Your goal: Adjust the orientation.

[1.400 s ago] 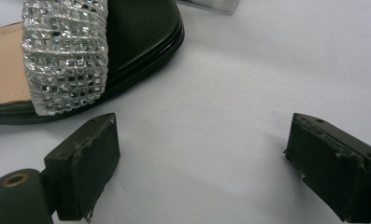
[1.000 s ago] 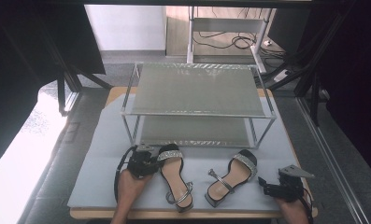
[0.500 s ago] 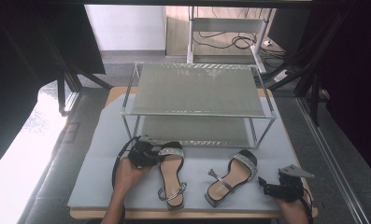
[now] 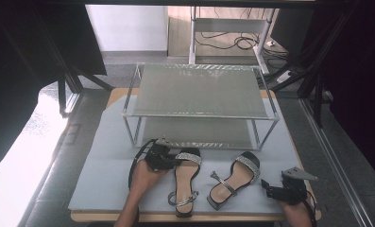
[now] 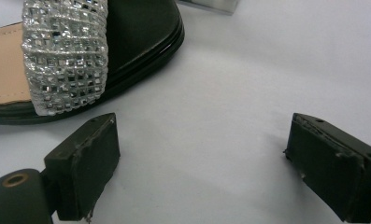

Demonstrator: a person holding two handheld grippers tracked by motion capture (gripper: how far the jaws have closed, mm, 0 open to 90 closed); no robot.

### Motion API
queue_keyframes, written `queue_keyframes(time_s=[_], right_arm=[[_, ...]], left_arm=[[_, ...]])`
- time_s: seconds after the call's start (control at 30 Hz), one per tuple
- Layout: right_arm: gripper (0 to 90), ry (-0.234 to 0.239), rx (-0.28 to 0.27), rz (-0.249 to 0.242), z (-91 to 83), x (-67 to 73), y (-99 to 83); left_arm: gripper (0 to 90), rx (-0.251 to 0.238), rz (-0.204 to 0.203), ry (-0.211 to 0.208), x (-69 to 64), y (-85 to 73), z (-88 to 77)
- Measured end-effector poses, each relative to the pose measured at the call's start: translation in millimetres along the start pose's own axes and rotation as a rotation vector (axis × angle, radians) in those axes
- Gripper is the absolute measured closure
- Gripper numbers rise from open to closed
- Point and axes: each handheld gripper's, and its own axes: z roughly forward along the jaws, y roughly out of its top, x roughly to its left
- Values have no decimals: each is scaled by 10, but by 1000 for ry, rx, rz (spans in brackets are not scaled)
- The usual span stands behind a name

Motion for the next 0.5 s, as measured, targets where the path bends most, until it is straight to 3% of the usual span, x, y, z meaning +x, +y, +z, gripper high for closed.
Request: queue_keyframes(time_s=[0.13,0.2,0.33,0.5], right_arm=[[96,0,0,0,0,0,0],[96,0,-1,0,-1,0,-1],[96,0,0,0,0,0,-1],[96,0,-1,0,0,0,-1]], left_arm=[[634,-27,-30,41,-35,-17,18],[560,-36,-58,66,-39,-47,7],[499,-67,-115,59,-35,-115,6],[554,-96,-182,25,-49,-137,66]])
